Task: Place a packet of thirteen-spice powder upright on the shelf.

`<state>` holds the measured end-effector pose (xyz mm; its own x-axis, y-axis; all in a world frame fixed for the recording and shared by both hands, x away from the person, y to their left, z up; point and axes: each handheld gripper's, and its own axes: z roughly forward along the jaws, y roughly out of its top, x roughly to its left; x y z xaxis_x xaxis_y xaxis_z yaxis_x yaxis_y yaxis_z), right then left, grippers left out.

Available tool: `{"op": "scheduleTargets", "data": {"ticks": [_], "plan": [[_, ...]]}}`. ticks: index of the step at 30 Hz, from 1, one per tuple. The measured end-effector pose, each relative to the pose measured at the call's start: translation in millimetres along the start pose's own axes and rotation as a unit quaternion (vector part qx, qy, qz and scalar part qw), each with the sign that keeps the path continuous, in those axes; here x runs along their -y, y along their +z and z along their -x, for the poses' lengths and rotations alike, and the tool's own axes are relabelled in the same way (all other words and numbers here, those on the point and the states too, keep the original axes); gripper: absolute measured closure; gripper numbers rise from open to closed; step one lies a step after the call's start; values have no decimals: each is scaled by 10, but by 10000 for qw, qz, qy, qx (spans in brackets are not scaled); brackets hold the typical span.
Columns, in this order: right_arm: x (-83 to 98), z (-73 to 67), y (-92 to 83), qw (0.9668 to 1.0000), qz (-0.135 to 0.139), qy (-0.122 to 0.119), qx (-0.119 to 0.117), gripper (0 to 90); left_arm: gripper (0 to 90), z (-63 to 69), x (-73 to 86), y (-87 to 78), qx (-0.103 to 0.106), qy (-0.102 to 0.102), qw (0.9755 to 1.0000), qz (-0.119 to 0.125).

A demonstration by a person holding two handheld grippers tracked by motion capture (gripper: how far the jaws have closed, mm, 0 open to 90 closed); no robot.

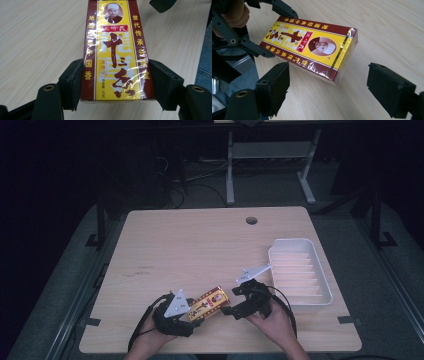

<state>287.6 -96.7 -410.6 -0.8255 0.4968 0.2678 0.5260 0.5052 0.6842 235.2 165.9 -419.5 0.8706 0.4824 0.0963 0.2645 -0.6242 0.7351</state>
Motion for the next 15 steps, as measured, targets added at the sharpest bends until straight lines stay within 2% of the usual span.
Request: {"op": "scheduleTargets", "data": {"ticks": [9, 15], "plan": [[5, 30, 35, 9998, -32, 149, -95, 179, 330, 29, -29, -20, -34, 76, 9999, 93], [3, 48, 10, 9991, 43, 317, -294, 181, 331, 67, -46, -11, 15, 132, 9998, 169]]}}
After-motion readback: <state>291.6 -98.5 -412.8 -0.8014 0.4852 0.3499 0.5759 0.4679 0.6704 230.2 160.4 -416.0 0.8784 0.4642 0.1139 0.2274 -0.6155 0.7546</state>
